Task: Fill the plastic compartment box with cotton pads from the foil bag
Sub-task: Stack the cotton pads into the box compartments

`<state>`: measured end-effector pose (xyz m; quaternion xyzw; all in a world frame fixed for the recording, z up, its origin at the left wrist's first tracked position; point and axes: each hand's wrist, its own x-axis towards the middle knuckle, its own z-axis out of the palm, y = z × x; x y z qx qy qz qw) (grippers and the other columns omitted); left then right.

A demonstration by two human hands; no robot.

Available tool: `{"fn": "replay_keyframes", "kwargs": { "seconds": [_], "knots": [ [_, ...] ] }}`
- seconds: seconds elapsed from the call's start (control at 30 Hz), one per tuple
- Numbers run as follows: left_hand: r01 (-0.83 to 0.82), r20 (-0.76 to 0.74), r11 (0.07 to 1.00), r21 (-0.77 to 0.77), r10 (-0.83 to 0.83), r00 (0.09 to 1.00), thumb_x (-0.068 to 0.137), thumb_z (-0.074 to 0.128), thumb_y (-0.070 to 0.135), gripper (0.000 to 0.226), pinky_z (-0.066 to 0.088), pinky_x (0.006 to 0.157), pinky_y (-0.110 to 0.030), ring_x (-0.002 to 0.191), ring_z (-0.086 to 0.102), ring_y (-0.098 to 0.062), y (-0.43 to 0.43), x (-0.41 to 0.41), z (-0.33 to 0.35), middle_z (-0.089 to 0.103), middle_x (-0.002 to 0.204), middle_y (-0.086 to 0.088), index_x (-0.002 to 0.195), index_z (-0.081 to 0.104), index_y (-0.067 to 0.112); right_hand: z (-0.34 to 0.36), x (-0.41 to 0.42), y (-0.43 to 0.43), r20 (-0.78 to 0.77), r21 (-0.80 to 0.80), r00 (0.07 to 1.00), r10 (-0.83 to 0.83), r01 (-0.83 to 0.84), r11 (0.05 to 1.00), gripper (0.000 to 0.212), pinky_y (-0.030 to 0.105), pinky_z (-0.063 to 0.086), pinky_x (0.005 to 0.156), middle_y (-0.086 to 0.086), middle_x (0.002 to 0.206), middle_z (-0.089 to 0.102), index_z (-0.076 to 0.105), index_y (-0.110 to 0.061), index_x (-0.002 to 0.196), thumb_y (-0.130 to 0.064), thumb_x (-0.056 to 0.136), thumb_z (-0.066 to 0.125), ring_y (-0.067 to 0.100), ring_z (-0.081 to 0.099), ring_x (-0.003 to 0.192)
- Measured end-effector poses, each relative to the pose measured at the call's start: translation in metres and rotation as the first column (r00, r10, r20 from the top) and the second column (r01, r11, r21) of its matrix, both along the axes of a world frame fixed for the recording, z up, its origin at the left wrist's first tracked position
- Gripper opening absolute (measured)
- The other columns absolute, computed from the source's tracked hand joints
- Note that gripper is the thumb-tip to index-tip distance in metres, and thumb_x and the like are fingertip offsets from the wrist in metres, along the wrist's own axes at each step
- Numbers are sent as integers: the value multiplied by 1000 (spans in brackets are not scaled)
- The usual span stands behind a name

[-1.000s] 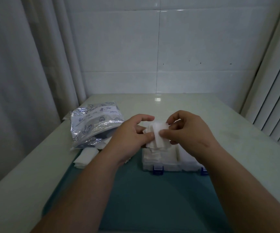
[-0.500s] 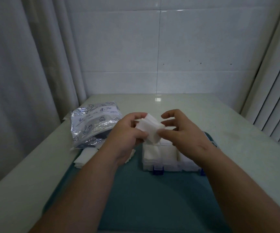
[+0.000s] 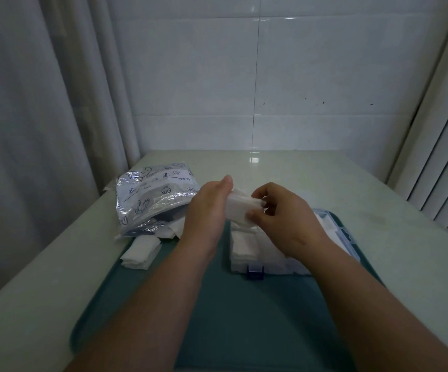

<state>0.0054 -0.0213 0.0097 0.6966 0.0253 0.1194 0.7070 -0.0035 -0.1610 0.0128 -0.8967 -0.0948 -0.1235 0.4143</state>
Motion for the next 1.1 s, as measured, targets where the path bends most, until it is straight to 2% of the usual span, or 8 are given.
{"fn": "replay_keyframes", "kwargs": {
  "seconds": [0.17, 0.3, 0.5, 0.63, 0.77, 0.9, 0.97, 1.1],
  "knots": [
    [-13, -31, 992, 127, 17, 999, 92, 53, 22, 19, 39, 64, -26, 79, 55, -8, -10, 1, -9, 63, 85, 6, 91, 70, 13, -5, 0, 4, -42, -56, 998, 50, -52, 997, 26, 12, 40, 64, -14, 103, 60, 54, -35, 106, -23, 87, 67, 3, 58, 80],
    [-74, -20, 979, 191, 80, 997, 91, 44, 12, 25, 40, 67, -30, 83, 56, -12, -10, 3, -14, 63, 92, 4, 93, 68, 18, -4, -2, 4, -37, -41, 998, 59, -60, 997, 45, 11, 42, 65, -16, 104, 55, 45, -36, 119, -24, 85, 71, 2, 60, 77],
    [-125, -38, 983, 131, 131, 991, 91, 49, 19, 23, 49, 79, -40, 89, 61, -26, -9, 7, -16, 66, 85, -1, 78, 67, 19, -7, 1, 6, -21, -77, 1000, -6, 4, 997, 18, 7, 36, 59, -12, 98, 62, 56, -35, 100, -24, 89, 64, 1, 57, 80],
    [-158, 39, 978, 136, 154, 987, 94, 43, 12, 22, 44, 68, -30, 80, 56, -12, -11, 4, -18, 61, 89, 7, 96, 63, 22, -6, -4, 7, -51, -81, 998, 27, -31, 996, 41, 12, 41, 60, -15, 99, 56, 48, -35, 119, -31, 85, 70, 1, 59, 79],
    [-143, 70, 974, 175, 133, 989, 98, 43, 16, 17, 37, 53, -14, 75, 52, -11, -12, 3, -16, 58, 86, 6, 99, 59, 21, -9, -2, 8, -16, -97, 1000, -12, 11, 995, 28, 14, 40, 57, -14, 88, 59, 49, -30, 102, -31, 84, 71, 0, 56, 74],
    [5, -106, 969, 247, 22, 994, 102, 32, 48, 44, 37, 90, -26, 114, 51, -20, -13, 2, -14, 55, 110, 9, 123, 58, 19, -11, 0, 7, -52, -81, 998, -19, 15, 997, 27, 17, 45, 60, -10, 91, 61, 48, -29, 100, -31, 84, 69, 4, 59, 77],
    [19, -139, 985, 173, 5, 990, 98, 31, 59, 55, 38, 103, -36, 120, 51, -22, -11, 3, -13, 55, 126, 1, 127, 57, 21, -10, 1, 5, -41, -51, 999, -27, 25, 998, 24, 19, 48, 62, -8, 94, 63, 49, -29, 100, -29, 85, 68, 6, 61, 79],
    [50, 18, 997, -54, -49, 999, 96, 51, 38, 19, 47, 69, -29, 88, 58, -18, -9, -1, -7, 60, 105, -8, 105, 58, 23, 0, 1, -4, -39, 148, 997, -71, 76, 986, 24, 31, 58, 64, -4, 92, 66, 50, -27, 98, -27, 85, 70, 13, 67, 73]
  ]
}}
